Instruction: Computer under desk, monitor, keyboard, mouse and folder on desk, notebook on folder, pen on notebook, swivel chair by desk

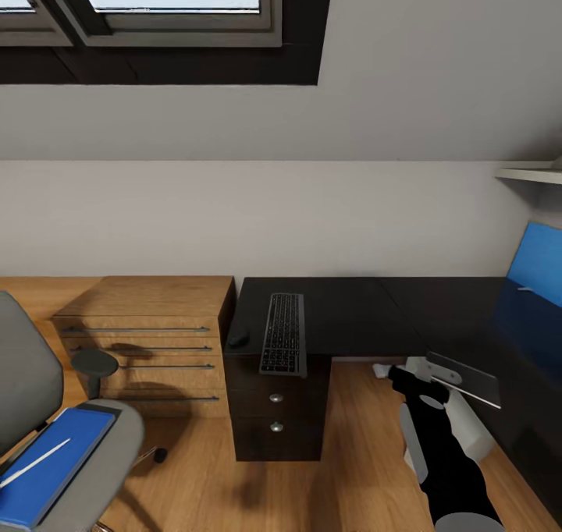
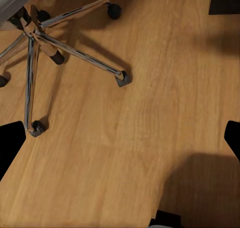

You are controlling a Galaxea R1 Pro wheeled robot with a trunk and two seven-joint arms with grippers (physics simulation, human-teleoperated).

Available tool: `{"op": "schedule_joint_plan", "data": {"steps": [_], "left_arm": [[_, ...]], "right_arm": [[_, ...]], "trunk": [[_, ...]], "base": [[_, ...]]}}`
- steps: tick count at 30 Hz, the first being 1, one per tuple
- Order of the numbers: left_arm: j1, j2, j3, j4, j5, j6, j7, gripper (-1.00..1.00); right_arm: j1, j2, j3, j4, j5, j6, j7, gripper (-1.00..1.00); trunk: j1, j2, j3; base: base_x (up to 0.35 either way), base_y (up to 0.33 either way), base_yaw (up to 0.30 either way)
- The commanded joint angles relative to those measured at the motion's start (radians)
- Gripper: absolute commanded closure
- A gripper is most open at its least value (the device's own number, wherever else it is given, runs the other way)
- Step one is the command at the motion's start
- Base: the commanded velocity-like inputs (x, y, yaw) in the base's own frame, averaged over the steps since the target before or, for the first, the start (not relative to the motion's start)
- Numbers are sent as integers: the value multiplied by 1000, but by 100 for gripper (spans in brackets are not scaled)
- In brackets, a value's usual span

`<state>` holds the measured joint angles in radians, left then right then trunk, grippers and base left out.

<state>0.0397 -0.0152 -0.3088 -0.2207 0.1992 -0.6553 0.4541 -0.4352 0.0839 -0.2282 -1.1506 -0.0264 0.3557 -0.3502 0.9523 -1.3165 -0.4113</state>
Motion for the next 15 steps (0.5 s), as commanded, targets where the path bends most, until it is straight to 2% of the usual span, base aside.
{"op": "schedule_joint_plan", "data": {"steps": [1,15], "left_arm": [[0,0,-9,-2,9,-2,5,-100],[0,0,-9,-2,9,-3,5,-100]], "right_arm": [[0,1,2,-1,-3,5,-3,-100],[0,0,11,-1,-3,5,-4,-100]], "trunk": [[0,-1,-1],[0,-1,-1]], "base": [[-23,0,0],[-6,0,0]]}}
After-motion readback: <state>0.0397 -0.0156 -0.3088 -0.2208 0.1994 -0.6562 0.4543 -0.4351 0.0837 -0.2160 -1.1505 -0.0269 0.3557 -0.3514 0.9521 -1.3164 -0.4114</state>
